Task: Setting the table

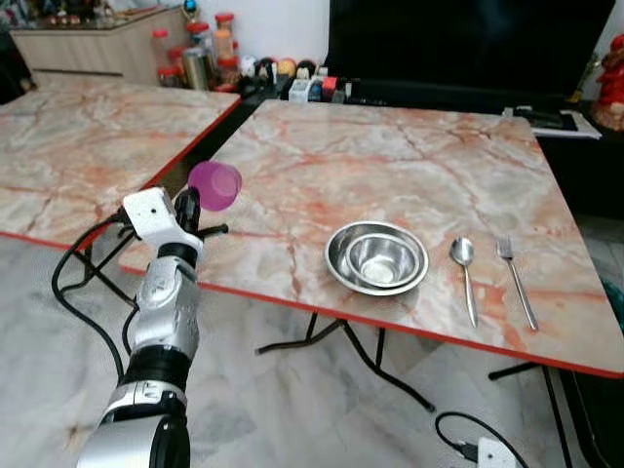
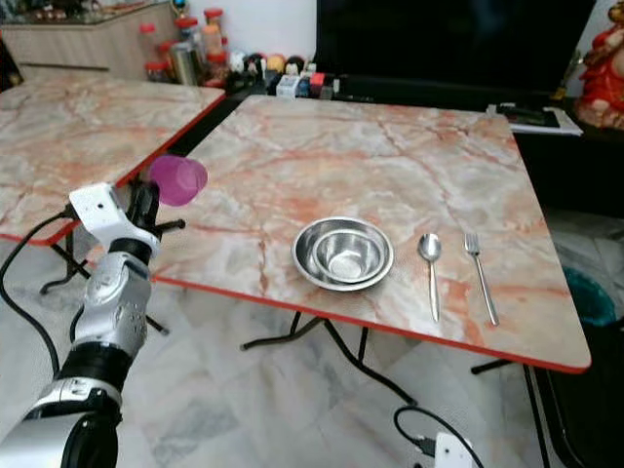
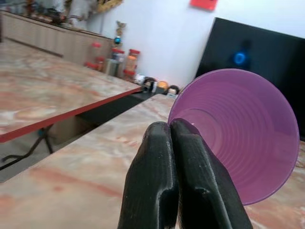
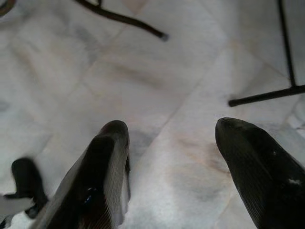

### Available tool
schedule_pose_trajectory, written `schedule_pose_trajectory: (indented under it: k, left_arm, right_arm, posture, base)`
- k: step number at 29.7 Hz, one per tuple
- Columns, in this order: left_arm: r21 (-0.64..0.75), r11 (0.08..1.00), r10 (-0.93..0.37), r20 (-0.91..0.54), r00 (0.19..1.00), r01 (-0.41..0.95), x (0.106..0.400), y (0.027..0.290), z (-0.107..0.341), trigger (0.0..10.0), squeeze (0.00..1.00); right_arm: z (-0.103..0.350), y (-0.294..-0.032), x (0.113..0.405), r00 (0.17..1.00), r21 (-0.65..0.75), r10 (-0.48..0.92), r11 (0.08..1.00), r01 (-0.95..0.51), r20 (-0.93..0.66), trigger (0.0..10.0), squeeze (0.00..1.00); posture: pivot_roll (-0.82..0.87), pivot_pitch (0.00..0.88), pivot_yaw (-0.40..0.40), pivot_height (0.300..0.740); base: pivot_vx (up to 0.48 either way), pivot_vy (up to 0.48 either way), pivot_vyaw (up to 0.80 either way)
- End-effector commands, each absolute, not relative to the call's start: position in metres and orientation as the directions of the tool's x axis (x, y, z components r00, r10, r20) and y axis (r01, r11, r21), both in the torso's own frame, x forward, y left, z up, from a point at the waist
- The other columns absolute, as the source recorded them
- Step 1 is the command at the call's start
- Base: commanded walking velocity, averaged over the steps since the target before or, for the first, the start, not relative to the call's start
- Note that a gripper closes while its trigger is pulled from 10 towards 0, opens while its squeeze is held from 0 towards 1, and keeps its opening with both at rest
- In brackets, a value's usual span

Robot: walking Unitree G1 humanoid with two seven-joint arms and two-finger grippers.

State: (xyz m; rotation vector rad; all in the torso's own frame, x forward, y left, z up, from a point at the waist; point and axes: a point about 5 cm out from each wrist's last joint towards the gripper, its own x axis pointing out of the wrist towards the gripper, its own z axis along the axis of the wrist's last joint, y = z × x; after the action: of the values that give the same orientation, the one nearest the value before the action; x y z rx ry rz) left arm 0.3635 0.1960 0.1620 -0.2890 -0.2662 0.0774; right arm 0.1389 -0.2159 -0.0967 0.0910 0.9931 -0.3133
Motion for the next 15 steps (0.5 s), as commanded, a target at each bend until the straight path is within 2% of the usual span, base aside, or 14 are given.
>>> schedule_pose_trajectory:
  k: [1,2,15]
  left_arm:
    - [-0.286,0.956,0.136,0.247,0.959,-0.061,0.3630,0.2041,0.1641,10.0,0.00]
    - [-0.286,0.956,0.136,0.245,0.960,-0.063,0.3631,0.2045,0.1640,10.0,0.00]
    - [-0.292,0.954,0.151,0.256,0.955,-0.072,0.3633,0.2116,0.1681,10.0,0.00]
  right_arm:
    - [-0.0953,-0.2154,0.1433,0.513,-0.056,-0.215,0.950,0.307,-0.831,10.0,0.00]
    - [-0.0953,-0.2152,0.1436,0.513,-0.055,-0.212,0.951,0.303,-0.832,10.0,0.00]
    - [-0.0951,-0.2137,0.1456,0.513,-0.046,-0.199,0.955,0.294,-0.835,10.0,0.00]
  posture:
    - [0.00,0.000,-0.003,0.740]
    - [0.00,0.000,-0.003,0.740]
    - [0.01,0.000,-0.008,0.740]
  base:
    - [0.000,0.000,0.00]
    - [0.000,0.000,0.00]
    - [0.000,0.000,-0.69]
